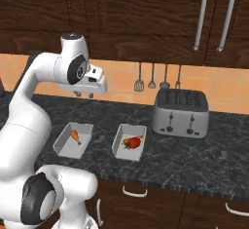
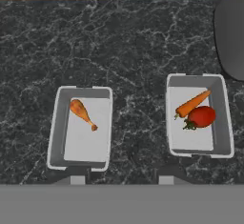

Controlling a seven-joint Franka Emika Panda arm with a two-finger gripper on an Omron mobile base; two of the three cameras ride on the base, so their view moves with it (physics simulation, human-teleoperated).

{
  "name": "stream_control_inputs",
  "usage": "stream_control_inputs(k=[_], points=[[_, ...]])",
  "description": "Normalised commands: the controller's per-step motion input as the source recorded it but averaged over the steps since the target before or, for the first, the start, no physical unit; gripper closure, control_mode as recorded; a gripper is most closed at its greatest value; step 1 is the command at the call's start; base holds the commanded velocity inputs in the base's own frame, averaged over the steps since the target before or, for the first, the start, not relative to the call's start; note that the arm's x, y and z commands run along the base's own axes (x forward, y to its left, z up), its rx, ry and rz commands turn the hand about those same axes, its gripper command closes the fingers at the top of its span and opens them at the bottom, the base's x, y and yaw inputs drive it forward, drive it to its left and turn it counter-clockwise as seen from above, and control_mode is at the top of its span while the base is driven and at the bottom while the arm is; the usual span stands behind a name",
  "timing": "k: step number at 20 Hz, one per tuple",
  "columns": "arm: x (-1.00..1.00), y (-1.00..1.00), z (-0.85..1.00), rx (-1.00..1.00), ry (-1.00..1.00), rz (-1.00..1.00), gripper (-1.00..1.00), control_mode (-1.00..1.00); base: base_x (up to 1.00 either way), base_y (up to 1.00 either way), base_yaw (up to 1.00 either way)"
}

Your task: Take the meat container that has the chicken drumstick and place it on the second highest rack of the freezer. Then take the vegetable container that has the carrot and tomato and place it on the highest rack of the freezer.

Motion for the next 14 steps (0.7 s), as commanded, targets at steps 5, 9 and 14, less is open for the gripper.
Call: stream_control_inputs(k=[5,9,14], points=[[-0.11,-0.07,-0.17,0.06,0.03,-0.34,-1.00,-1.00,0.00,0.00,0.00],[-0.60,-0.24,-0.49,0.31,0.08,-0.68,-1.00,-1.00,0.00,0.00,0.00],[-0.77,-0.41,-0.45,0.39,0.10,-0.58,-1.00,-1.00,0.00,0.00,0.00]])
